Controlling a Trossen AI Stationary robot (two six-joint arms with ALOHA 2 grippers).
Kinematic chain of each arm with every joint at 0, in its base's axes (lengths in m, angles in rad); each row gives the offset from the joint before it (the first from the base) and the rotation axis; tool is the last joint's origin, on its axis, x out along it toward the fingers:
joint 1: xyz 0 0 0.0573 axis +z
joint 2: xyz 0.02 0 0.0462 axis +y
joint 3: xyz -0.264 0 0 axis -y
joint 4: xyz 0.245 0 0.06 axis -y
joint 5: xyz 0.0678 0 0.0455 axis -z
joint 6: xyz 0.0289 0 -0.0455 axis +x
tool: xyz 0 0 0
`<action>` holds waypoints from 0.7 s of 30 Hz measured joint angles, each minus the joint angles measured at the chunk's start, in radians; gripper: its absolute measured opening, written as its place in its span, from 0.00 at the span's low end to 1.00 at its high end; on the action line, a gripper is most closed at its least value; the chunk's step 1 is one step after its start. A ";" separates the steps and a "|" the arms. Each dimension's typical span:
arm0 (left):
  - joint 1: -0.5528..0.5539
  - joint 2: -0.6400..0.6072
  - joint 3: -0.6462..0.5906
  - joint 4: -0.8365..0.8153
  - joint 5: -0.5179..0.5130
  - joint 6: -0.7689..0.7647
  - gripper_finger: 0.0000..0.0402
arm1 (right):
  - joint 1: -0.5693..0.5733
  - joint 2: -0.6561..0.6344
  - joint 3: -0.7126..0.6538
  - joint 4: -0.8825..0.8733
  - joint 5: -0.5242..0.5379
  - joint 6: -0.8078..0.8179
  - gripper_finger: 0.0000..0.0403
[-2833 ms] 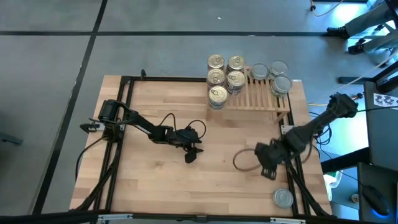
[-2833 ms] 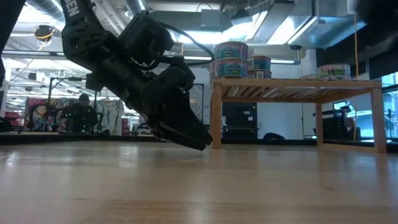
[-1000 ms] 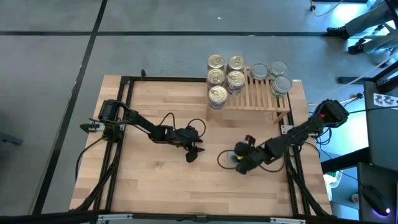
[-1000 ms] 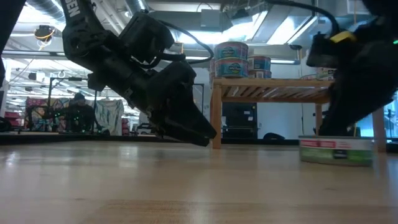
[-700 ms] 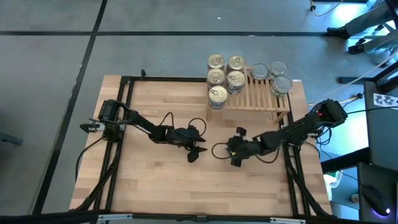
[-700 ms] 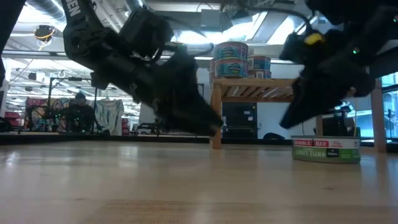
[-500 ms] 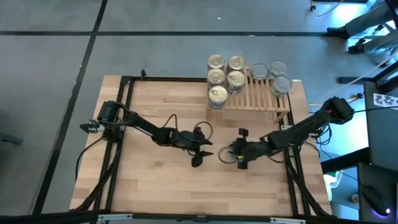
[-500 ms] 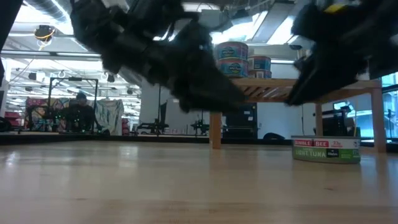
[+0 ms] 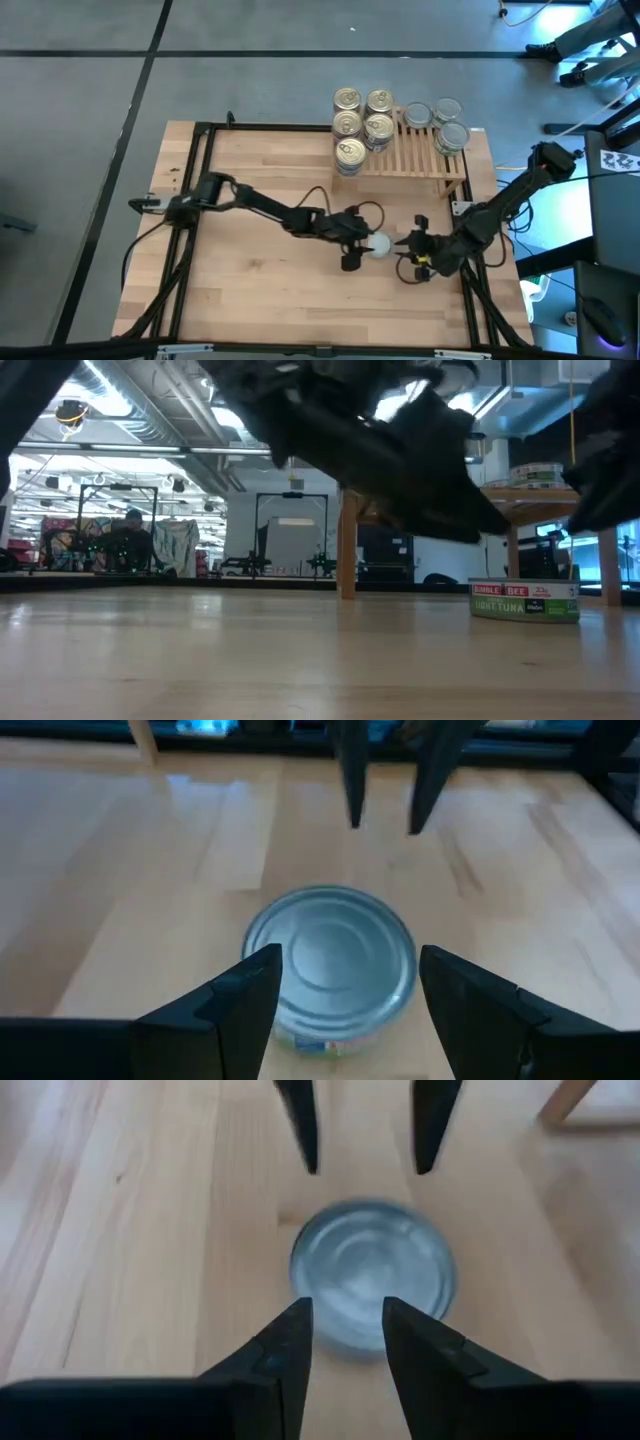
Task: Stack canned seafood by type on shelf
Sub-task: Stack the green tuna can on top of the green tuna can on the shelf
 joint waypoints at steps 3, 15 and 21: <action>0.014 0.071 0.096 -0.041 0.037 -0.007 0.59 | 0.025 -0.010 -0.031 -0.006 -0.015 0.073 0.31; 0.028 0.161 0.174 -0.062 0.058 0.033 0.59 | 0.023 0.021 -0.037 0.107 -0.011 0.115 0.46; 0.034 0.181 0.175 -0.040 0.062 0.078 0.59 | 0.023 0.118 -0.040 0.184 0.007 0.071 0.72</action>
